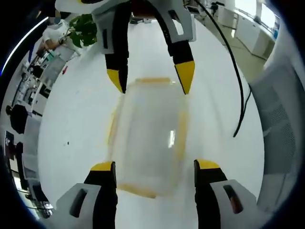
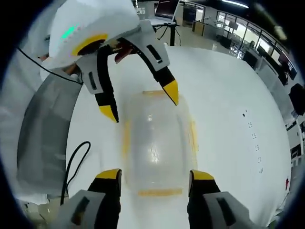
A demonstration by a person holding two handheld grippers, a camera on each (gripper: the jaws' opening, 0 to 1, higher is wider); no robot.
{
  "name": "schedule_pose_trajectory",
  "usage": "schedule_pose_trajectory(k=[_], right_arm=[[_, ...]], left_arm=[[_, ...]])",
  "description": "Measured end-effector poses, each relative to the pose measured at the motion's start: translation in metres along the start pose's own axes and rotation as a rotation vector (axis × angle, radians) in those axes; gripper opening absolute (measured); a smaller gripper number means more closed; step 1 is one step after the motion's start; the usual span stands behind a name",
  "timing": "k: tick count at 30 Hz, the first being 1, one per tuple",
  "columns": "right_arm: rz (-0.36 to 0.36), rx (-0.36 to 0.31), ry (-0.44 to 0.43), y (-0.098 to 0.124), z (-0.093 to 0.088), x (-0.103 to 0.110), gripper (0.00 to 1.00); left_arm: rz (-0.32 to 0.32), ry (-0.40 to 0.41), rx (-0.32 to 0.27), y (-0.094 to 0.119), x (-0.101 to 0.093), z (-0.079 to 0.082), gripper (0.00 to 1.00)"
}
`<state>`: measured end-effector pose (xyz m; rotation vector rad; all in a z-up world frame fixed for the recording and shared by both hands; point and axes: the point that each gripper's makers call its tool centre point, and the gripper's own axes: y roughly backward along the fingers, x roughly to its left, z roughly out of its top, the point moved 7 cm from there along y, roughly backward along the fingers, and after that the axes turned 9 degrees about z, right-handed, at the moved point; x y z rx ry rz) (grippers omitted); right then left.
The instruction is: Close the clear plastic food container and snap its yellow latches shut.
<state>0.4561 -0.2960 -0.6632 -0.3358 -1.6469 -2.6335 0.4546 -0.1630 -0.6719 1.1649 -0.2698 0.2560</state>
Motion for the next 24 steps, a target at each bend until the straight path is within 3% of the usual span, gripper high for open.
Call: schedule_pose_trajectory(k=[11, 24], right_arm=[[-0.035, 0.03, 0.046, -0.003, -0.003, 0.001, 0.6], [-0.071, 0.033, 0.081, -0.006, -0.003, -0.001, 0.61]], left_arm=[[-0.007, -0.027, 0.019, -0.005, 0.015, 0.001, 0.71], [-0.034, -0.035, 0.032, -0.015, 0.013, -0.004, 0.73]])
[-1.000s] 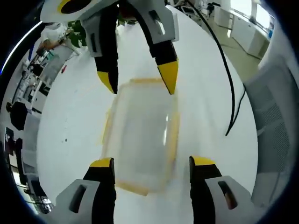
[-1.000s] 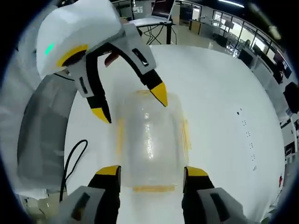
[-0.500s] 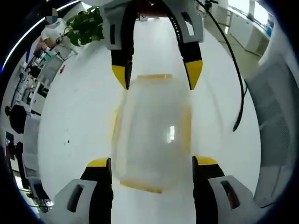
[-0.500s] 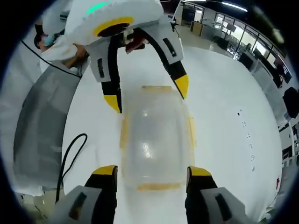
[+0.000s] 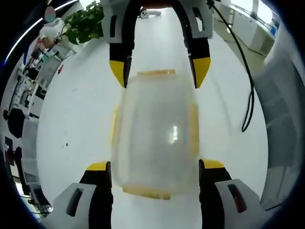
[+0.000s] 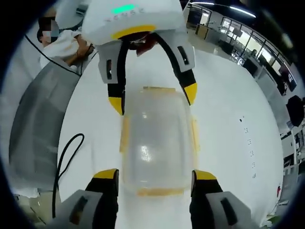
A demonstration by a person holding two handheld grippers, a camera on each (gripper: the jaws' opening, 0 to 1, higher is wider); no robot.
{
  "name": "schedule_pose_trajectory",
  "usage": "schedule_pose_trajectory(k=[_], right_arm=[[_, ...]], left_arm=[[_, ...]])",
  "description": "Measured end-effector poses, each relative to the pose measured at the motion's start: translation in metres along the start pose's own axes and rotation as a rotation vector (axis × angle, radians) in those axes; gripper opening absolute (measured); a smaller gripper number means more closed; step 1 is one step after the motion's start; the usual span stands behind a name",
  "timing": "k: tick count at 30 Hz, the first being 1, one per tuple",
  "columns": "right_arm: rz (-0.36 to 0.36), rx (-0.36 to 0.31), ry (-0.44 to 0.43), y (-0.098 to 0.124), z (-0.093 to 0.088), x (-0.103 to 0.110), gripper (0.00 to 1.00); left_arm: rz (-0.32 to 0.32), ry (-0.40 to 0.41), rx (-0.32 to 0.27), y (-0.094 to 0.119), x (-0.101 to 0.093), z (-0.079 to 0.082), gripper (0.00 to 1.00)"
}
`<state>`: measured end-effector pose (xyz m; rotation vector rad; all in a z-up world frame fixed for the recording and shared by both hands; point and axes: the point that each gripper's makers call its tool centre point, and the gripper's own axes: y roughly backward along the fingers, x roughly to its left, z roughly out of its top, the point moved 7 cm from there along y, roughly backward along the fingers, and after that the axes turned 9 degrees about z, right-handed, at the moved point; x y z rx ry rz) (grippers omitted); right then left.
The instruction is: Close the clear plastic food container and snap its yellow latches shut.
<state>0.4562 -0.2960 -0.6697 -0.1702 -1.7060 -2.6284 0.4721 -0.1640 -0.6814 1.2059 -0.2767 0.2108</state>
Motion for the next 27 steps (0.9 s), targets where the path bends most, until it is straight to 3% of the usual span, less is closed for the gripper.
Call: schedule_pose_trajectory(k=[11, 15, 16, 21, 23, 27], right_arm=[[-0.072, 0.028, 0.077, -0.004, -0.001, -0.008, 0.7], [-0.047, 0.084, 0.094, -0.014, -0.01, -0.009, 0.72], [-0.069, 0.079, 0.132, -0.013, -0.008, -0.012, 0.73], [-0.076, 0.08, 0.107, -0.015, -0.008, -0.011, 0.71], [-0.03, 0.083, 0.076, -0.021, -0.009, -0.006, 0.73], [-0.059, 0.086, 0.098, -0.02, -0.008, -0.008, 0.72]], left_arm=[[0.019, -0.001, 0.005, -0.009, -0.001, 0.001, 0.79], [0.024, -0.013, 0.014, -0.012, -0.002, -0.001, 0.77], [0.027, -0.011, 0.013, -0.012, -0.001, -0.001, 0.76], [0.041, -0.002, 0.007, -0.013, -0.002, -0.002, 0.75], [0.041, -0.027, 0.001, -0.014, -0.005, 0.0, 0.75], [0.057, -0.017, 0.016, -0.016, -0.005, 0.0, 0.75]])
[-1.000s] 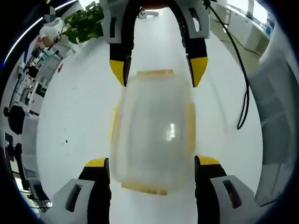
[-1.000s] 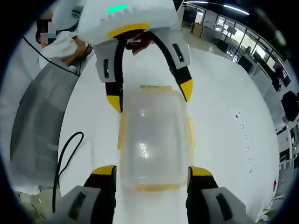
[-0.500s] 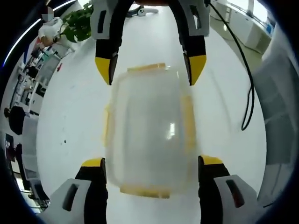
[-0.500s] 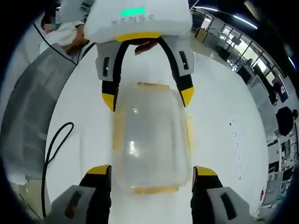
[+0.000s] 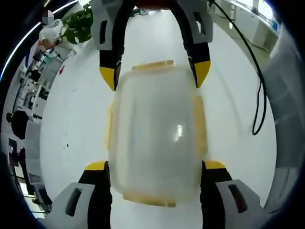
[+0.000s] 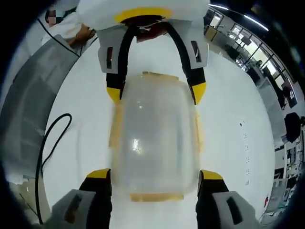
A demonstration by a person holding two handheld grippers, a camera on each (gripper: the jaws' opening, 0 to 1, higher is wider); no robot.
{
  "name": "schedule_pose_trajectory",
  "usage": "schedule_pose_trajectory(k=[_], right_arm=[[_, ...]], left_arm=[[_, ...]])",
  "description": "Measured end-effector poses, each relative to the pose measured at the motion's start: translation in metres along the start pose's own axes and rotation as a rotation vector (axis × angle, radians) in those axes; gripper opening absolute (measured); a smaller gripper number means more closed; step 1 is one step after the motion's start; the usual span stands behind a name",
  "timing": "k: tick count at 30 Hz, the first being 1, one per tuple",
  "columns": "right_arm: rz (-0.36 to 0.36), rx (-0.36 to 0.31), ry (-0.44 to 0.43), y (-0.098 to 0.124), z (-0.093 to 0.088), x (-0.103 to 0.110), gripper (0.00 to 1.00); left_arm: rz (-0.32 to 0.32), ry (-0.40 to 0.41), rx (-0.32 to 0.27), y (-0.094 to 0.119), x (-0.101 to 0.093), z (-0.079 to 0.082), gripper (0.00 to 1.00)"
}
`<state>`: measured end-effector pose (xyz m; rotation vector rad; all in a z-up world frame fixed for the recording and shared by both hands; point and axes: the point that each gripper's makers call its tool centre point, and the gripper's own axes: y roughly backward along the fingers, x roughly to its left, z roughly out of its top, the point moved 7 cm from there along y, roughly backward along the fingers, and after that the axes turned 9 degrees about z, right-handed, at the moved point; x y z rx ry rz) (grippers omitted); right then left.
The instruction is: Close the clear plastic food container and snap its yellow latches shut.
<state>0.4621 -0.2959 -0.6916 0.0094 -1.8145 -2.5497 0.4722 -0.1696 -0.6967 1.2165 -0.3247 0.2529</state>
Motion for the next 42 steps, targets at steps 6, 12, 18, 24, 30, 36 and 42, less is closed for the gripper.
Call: schedule_pose_trajectory(k=[6, 12, 18, 24, 30, 36, 42], right_arm=[[-0.004, -0.008, -0.003, 0.0, 0.0, 0.0, 0.72], [-0.006, 0.015, 0.011, -0.003, 0.002, 0.004, 0.72], [-0.009, 0.023, 0.019, -0.004, 0.007, 0.012, 0.73], [-0.006, 0.026, 0.02, -0.007, 0.013, 0.019, 0.73], [0.001, 0.027, 0.029, -0.01, 0.023, 0.025, 0.73], [0.006, 0.029, 0.037, -0.014, 0.034, 0.028, 0.73], [0.006, 0.035, 0.037, -0.018, 0.043, 0.029, 0.73]], left_arm=[[0.003, 0.011, -0.009, 0.0, 0.0, 0.0, 0.74], [0.013, 0.039, -0.015, 0.003, -0.007, -0.002, 0.75], [0.018, 0.063, -0.03, 0.007, -0.015, -0.005, 0.75], [0.018, 0.074, -0.032, 0.01, -0.022, -0.01, 0.76], [0.011, 0.099, -0.035, 0.016, -0.028, -0.019, 0.77], [0.004, 0.12, -0.036, 0.02, -0.033, -0.03, 0.78], [0.002, 0.127, -0.035, 0.023, -0.035, -0.038, 0.79]])
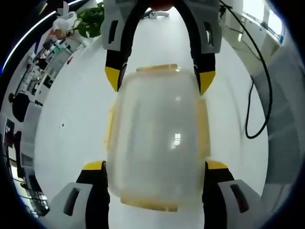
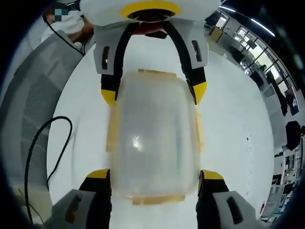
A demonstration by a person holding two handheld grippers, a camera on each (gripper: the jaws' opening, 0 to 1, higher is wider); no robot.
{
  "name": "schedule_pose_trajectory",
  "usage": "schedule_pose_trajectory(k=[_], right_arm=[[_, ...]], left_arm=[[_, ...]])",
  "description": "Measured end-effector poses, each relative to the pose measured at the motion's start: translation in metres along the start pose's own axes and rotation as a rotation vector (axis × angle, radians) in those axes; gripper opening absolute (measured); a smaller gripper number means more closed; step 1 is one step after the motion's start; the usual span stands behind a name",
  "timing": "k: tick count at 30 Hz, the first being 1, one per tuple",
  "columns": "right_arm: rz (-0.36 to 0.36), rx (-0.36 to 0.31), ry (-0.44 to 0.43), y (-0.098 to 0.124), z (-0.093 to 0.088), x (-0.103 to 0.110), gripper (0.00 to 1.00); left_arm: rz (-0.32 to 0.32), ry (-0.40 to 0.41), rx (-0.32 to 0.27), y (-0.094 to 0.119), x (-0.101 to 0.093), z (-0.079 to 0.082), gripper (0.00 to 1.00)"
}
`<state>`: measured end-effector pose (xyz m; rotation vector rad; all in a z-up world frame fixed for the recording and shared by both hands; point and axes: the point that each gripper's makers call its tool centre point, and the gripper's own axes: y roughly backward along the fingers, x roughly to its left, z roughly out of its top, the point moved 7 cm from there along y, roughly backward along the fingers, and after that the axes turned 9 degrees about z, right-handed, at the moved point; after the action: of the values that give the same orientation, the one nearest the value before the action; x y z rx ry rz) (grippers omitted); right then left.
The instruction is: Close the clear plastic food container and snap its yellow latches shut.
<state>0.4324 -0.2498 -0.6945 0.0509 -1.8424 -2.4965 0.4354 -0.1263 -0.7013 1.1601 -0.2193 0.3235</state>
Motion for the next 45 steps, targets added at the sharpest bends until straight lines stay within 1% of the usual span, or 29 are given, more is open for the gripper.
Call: schedule_pose_trajectory(k=[9, 13, 23, 45], right_arm=[[0.001, -0.003, -0.006, -0.003, 0.013, 0.002, 0.73], [0.001, -0.006, -0.007, -0.005, 0.018, 0.004, 0.73], [0.003, 0.001, 0.001, -0.01, 0.035, 0.006, 0.74], [-0.007, -0.011, 0.007, -0.023, 0.071, 0.011, 0.74]], left_arm=[[-0.003, 0.001, -0.001, 0.005, 0.0, -0.012, 0.79], [-0.003, 0.009, -0.017, 0.008, -0.001, -0.018, 0.79], [0.0, 0.017, -0.011, 0.015, -0.003, -0.033, 0.79], [0.002, 0.033, -0.002, 0.031, -0.005, -0.067, 0.8]])
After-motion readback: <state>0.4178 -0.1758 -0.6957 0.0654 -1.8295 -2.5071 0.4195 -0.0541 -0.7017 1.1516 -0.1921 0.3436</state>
